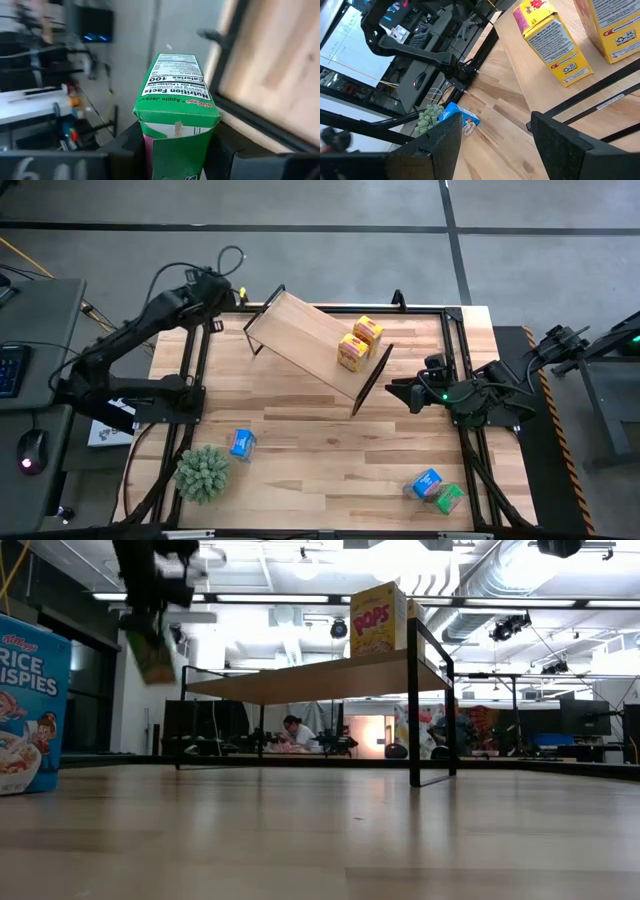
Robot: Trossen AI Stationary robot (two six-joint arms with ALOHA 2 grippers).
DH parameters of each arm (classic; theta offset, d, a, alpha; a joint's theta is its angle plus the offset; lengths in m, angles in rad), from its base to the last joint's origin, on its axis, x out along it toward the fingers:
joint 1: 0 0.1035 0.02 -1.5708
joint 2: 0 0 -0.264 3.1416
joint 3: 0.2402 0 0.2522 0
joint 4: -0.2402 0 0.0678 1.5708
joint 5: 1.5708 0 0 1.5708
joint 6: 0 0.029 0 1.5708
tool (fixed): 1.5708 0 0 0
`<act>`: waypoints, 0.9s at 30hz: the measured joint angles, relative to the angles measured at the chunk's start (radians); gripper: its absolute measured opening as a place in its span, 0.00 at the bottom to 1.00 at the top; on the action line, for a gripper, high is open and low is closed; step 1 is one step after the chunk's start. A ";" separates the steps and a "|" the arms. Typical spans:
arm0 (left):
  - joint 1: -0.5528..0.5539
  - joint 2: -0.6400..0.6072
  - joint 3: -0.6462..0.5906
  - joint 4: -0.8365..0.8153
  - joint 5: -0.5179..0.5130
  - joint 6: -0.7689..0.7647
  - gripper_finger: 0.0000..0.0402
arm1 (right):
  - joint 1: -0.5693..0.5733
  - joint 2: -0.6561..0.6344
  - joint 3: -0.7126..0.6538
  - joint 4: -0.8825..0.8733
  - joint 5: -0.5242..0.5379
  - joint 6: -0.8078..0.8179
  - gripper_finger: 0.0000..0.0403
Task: Stack cereal on shelf
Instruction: Put the top green cereal box on the shelf
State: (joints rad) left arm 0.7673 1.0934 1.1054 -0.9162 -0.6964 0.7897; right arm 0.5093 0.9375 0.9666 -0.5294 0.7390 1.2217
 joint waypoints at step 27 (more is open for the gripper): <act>-0.728 0.628 0.997 -0.572 0.236 -0.347 0.31 | 0.000 0.008 0.000 0.002 0.007 -0.018 0.57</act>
State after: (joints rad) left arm 0.0392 1.7216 2.1025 -1.4879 -0.4609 0.4431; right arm 0.5091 0.9455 0.9665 -0.5271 0.7462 1.2034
